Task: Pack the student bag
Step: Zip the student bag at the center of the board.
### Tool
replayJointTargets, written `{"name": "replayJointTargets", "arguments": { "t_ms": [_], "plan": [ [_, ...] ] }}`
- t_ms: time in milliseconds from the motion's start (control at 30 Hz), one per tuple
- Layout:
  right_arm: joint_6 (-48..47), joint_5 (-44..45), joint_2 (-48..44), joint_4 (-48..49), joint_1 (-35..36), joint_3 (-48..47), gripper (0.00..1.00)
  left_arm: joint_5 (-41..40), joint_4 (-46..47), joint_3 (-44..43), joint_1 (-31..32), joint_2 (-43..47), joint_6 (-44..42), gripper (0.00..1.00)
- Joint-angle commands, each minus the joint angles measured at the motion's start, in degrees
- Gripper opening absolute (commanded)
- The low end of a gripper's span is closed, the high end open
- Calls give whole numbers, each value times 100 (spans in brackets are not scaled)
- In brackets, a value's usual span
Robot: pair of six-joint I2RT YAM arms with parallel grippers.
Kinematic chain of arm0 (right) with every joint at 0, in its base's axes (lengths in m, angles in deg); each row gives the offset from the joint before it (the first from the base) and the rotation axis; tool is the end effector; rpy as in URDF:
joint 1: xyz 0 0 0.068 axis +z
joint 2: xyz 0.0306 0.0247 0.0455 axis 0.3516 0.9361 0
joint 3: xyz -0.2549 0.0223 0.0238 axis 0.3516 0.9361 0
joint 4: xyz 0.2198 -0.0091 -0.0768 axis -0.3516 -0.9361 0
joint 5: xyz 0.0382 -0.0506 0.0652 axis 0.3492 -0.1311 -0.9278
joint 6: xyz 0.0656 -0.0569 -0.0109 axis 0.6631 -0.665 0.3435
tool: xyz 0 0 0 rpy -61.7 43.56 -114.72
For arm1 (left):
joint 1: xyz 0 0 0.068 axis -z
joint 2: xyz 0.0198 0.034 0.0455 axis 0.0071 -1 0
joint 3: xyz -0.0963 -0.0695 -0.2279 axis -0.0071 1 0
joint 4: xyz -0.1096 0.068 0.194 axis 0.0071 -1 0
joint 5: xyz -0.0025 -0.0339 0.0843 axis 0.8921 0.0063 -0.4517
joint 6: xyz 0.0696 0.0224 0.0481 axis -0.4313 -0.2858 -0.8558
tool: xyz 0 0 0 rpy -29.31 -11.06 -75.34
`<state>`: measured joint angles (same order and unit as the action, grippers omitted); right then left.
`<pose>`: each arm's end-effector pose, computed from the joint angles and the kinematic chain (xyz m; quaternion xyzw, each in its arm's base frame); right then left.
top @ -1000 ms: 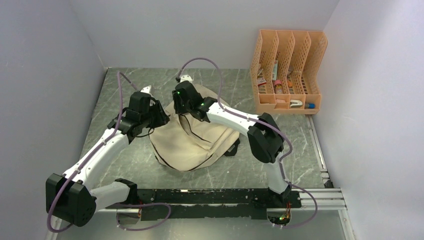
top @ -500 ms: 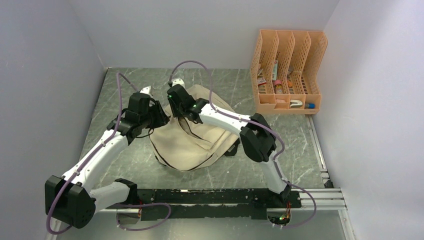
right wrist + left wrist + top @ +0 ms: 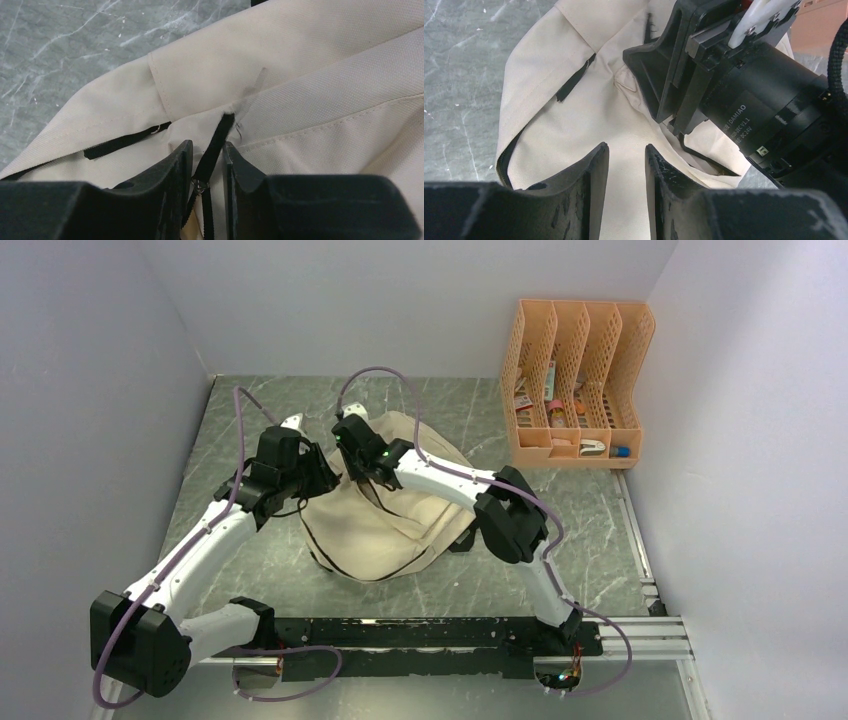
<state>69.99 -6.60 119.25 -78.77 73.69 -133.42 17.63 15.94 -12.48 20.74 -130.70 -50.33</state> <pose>0.3127 0.3801 0.1929 -0.2169 0.8823 0.1262 0.3983 0.2343 -0.0887 0.2443 -0.0893 0.8986 -0.1988 0.3807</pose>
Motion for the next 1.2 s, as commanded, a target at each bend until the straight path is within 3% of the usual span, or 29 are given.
{"name": "replayJointTargets", "arguments": {
  "t_ms": [0,300,533,900,1167],
  "plan": [
    [-92,36,182,-230,34,-23,29,142,180,26,-65,104,-55,37],
    [-115,-273,-171,479,33,378,0,94,117,17,-73,88,-46,37],
    [-16,-702,-1140,2224,23,1558,0,312,200,52,-231,-119,60,38],
    [168,-749,-1939,3089,-19,2595,0,588,587,4,-434,-485,243,39],
    [592,-968,-2468,4435,-124,3799,0,1195,1083,-379,-653,-1199,755,43]
  ]
}}
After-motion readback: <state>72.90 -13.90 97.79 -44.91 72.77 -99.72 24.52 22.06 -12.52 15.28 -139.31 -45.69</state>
